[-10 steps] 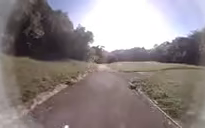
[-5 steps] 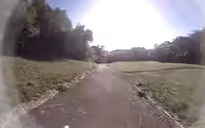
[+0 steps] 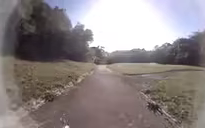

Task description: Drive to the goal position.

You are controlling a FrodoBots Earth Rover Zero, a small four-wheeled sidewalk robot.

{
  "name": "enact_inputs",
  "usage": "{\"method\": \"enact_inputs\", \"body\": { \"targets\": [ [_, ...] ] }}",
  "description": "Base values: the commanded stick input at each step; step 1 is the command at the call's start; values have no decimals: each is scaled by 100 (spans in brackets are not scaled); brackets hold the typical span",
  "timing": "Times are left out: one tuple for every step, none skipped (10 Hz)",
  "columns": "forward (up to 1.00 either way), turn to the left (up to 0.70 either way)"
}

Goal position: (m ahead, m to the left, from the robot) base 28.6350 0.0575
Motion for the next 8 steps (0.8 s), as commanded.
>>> {"method": "enact_inputs", "body": {
  "targets": [
    [100,1],
    [100,1],
    [100,1],
    [100,1],
    [100,1],
    [100,1],
    [100,1],
    [100,1]
  ]
}}
